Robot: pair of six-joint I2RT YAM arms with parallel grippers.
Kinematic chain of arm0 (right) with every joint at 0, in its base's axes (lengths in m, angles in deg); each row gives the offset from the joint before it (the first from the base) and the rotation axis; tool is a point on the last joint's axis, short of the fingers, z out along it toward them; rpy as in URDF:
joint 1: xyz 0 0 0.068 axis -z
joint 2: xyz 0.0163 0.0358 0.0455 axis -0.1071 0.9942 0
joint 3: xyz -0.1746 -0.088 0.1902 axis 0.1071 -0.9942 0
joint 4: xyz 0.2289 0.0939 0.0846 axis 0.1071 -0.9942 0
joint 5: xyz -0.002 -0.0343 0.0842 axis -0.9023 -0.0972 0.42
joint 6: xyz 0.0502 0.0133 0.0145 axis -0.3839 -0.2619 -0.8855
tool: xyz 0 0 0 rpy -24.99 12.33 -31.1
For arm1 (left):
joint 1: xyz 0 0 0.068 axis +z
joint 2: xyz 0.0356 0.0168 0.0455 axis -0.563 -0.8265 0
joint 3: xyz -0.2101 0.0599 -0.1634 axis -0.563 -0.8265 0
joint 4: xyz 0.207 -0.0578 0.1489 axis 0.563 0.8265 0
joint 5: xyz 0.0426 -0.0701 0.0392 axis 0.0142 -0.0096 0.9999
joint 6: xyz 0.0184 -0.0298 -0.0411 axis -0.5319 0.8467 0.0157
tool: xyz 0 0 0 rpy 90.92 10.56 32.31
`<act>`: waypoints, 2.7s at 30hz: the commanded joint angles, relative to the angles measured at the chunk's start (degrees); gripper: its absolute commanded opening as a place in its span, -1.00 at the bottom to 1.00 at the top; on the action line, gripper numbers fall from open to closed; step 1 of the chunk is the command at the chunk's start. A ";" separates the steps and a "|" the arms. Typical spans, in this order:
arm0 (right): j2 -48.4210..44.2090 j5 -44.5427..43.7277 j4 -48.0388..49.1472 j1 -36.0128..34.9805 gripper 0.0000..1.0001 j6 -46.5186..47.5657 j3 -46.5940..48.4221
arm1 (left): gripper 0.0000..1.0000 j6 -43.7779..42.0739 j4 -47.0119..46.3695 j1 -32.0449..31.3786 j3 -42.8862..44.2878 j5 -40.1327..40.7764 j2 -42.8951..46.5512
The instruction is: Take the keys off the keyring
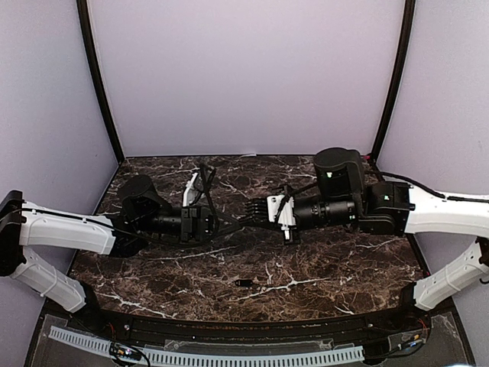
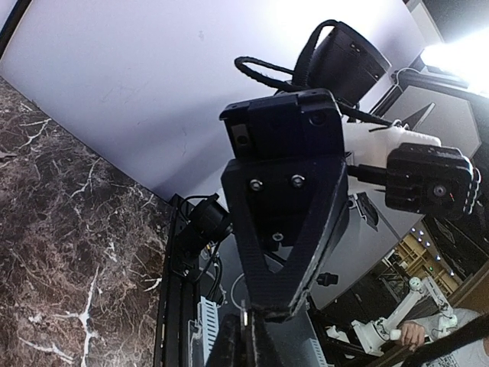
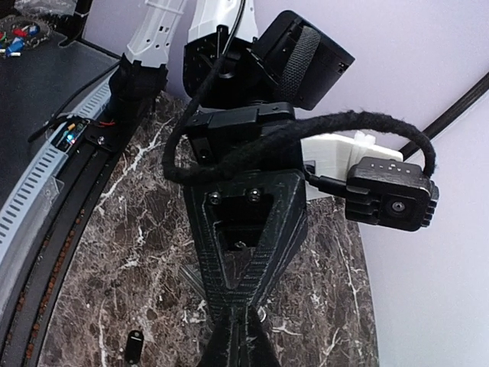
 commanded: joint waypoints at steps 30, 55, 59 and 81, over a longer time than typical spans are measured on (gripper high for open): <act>4.86 -1.45 83.59 -0.72 0.00 -39.51 -30.24 | -1.00 3.88 -11.83 -0.25 -0.34 9.32 6.58; 15.68 2.37 86.77 -0.58 -0.61 -35.55 -18.90 | -1.00 4.54 -11.58 -0.26 0.19 9.33 7.51; 16.00 2.65 86.55 -0.32 -0.71 -35.72 -18.46 | -1.00 4.59 -11.65 -0.26 0.02 9.32 7.67; 5.12 -1.71 49.95 1.19 -1.00 -20.96 -15.94 | -1.00 4.10 -3.99 -0.17 0.07 8.23 11.11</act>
